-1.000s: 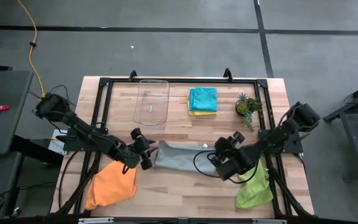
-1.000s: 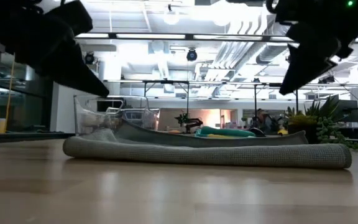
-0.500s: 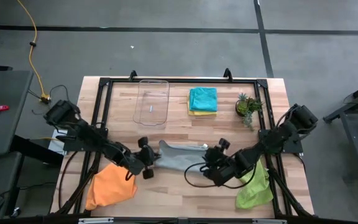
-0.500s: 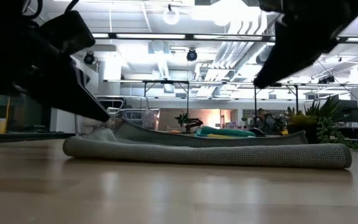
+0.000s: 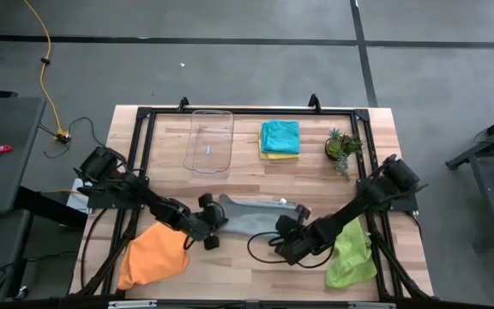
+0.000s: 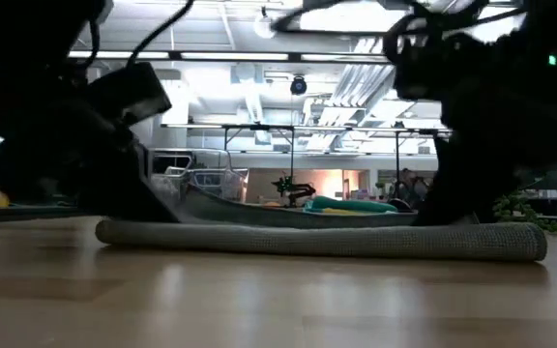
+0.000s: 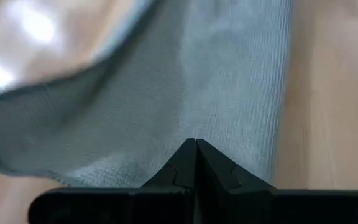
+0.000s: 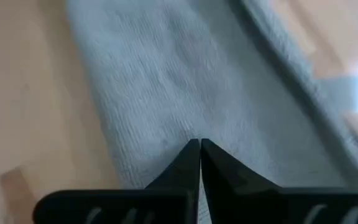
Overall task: Fold microfiber towels
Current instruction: Fold the gray microfiber cloth
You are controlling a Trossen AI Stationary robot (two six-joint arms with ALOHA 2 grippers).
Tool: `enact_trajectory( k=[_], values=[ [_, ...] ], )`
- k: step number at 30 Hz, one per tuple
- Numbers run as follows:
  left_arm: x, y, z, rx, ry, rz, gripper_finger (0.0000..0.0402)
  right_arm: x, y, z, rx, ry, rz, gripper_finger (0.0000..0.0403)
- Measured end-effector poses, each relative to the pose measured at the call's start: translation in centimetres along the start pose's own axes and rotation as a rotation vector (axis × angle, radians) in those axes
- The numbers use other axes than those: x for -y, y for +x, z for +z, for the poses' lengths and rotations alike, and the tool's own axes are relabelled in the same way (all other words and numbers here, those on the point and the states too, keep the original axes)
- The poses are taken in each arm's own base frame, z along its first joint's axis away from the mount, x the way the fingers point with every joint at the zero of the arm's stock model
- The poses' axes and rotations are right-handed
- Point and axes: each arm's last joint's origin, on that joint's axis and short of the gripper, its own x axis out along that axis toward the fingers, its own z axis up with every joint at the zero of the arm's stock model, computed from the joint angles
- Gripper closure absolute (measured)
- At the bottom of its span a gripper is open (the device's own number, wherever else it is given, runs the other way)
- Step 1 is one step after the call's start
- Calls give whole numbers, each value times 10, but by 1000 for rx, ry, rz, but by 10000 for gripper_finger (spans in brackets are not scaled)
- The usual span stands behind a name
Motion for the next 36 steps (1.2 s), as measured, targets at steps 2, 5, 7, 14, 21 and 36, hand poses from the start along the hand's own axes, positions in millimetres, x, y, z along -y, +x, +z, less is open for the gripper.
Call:
enact_trajectory(
  k=[2, 5, 7, 14, 21, 36],
  values=[
    [2, 3, -3, -25, -39, -29, 401, -1, 6, -5, -27, 9, -5, 401],
    [9, 2, -9, -56, -91, -83, 401, -4, 7, -7, -37, 7, 11, 400],
    [16, -1, -12, -64, -111, -108, 401, -6, 5, -9, -44, 0, 26, 401],
    [34, -17, -16, -72, -135, -241, 402, -14, -14, -18, -141, -63, 140, 402],
    [34, -23, -13, -72, -118, -251, 402, -13, -17, -22, -141, -91, 116, 402],
    [-10, -8, 21, -34, -104, -155, 401, -11, -17, -21, -138, -108, 110, 403]
  ],
)
